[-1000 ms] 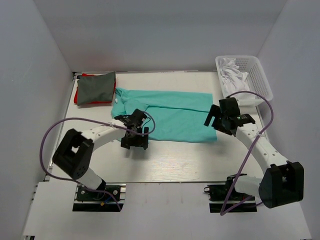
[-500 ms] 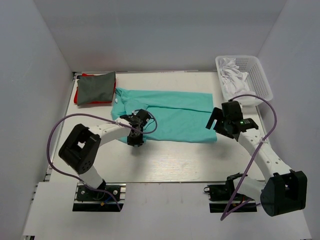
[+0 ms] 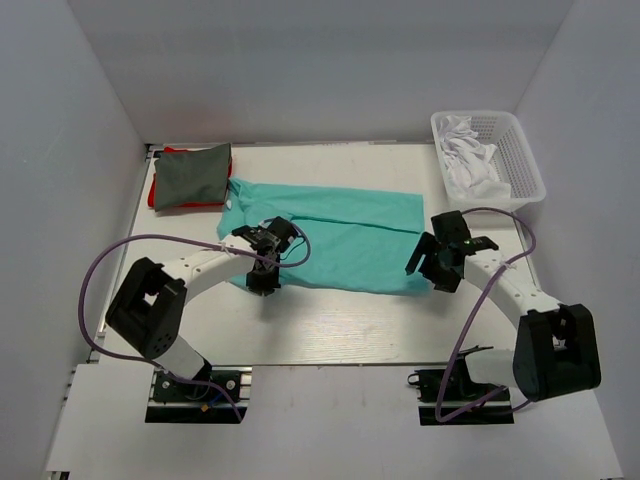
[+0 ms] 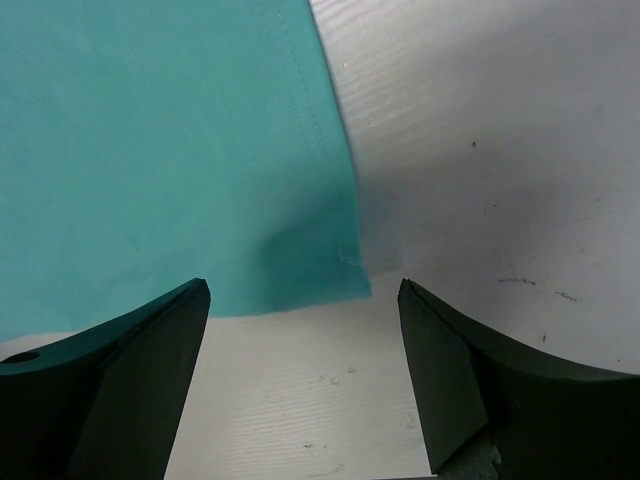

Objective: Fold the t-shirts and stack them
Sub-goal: Grap the side of the flattened tshirt closest away from the robot with both arms

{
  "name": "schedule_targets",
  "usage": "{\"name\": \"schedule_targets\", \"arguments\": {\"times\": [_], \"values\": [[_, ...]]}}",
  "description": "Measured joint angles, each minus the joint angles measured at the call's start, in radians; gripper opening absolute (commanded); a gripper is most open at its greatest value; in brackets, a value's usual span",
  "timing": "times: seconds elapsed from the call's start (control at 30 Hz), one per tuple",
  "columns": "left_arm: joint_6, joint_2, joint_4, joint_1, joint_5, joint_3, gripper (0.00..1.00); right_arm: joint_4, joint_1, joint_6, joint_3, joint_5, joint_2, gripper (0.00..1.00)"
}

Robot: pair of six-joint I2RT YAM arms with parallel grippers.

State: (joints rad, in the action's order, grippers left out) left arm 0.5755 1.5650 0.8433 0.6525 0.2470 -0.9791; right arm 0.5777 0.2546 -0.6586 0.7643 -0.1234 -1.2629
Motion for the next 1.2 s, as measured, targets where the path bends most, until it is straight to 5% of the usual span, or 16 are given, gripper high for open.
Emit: {"name": "schedule_targets", "arguments": {"times": [0.53, 0.7, 0.73, 0.8, 0.97, 1.07, 1.2], "values": [[-0.097, 0.002, 0.135, 0.005, -0.076, -0.064, 0.24, 0.005, 0.0, -0.037, -0.103, 0.048, -0.005, 0.71], [-0.114, 0.002, 0.144, 0.005, -0.087, -0.064, 0.26, -0.008, 0.0, -0.045, -0.11, 0.048, -0.008, 0.44], [-0.117, 0.002, 0.148, 0.005, -0.086, -0.064, 0.26, -0.01, 0.0, -0.047, -0.109, 0.049, -0.01, 0.23], [-0.123, 0.002, 0.158, 0.005, -0.085, -0.065, 0.26, -0.014, 0.0, -0.047, -0.105, 0.05, -0.019, 0.02], [-0.158, 0.015, 0.189, 0.005, -0.072, -0.114, 0.16, -0.009, 0.0, -0.057, -0.07, 0.044, -0.028, 0.0], [-0.188, 0.018, 0.189, 0.002, -0.074, -0.167, 0.02, 0.003, 0.0, -0.047, -0.019, 0.031, -0.031, 0.0], [-0.214, 0.019, 0.185, -0.003, -0.049, -0.234, 0.0, 0.011, 0.0, -0.03, 0.078, 0.009, -0.063, 0.0]]}}
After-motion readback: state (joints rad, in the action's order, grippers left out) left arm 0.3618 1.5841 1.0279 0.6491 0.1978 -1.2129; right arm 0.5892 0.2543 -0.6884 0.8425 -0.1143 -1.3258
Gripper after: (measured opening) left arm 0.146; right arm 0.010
